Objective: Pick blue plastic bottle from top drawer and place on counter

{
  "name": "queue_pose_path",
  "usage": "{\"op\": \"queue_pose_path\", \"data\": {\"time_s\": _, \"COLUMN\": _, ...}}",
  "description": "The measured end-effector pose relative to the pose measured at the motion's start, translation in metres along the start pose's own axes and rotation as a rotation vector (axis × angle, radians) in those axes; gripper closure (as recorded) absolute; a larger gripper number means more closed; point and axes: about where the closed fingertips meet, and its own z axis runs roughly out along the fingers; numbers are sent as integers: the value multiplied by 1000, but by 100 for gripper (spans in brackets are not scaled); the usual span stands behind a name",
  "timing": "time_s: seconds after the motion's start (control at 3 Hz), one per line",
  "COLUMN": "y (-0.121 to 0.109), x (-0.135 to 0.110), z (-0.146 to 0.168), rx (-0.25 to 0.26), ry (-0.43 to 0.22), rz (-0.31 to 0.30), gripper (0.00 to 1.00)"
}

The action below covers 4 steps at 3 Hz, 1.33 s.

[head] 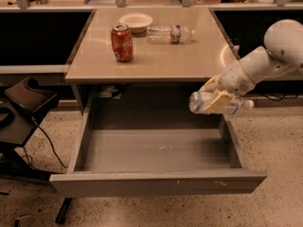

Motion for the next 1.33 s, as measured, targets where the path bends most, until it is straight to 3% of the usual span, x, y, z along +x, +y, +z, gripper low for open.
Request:
{"op": "queue_pose_path", "data": {"time_s": 0.33, "y": -23, "x": -13, "z": -44, "rx": 11, "ry": 1, "rz": 20, "gripper": 100}}
{"op": "queue_pose_path", "data": {"time_s": 1.0, "y": -72, "x": -95, "z": -134, "rx": 170, "ry": 30, "rz": -28, "gripper": 100}}
{"op": "queue_pose_path", "data": {"time_s": 1.33, "y": -92, "x": -131, "z": -145, "rx": 224, "ry": -42, "rz": -80, "gripper": 100}}
